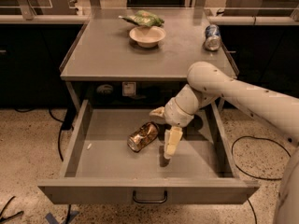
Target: Pick orange can from top drawer and place on counter
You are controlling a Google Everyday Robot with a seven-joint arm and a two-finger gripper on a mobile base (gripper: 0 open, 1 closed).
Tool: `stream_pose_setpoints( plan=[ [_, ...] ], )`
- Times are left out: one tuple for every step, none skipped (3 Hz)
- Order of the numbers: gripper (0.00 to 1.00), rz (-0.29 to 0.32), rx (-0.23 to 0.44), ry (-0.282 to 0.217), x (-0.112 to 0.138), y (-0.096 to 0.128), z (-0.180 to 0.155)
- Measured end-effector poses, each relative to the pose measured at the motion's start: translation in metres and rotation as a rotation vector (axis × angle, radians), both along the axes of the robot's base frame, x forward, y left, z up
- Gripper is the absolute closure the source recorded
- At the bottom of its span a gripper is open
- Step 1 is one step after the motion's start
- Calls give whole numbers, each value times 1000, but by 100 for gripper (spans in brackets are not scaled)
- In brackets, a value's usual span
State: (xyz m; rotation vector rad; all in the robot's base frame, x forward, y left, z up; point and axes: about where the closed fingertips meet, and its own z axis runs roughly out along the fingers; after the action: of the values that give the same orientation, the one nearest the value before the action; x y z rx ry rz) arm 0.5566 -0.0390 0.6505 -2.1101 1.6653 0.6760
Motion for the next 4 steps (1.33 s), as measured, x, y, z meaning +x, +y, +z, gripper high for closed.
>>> stream_pose_setpoints(
  plan=[
    [0,41,8,4,9,21,-12],
    [0,93,12,15,22,50,-27],
    [0,100,15,16,23,56,-28],
    [16,100,15,16,23,56,-28]
  ],
)
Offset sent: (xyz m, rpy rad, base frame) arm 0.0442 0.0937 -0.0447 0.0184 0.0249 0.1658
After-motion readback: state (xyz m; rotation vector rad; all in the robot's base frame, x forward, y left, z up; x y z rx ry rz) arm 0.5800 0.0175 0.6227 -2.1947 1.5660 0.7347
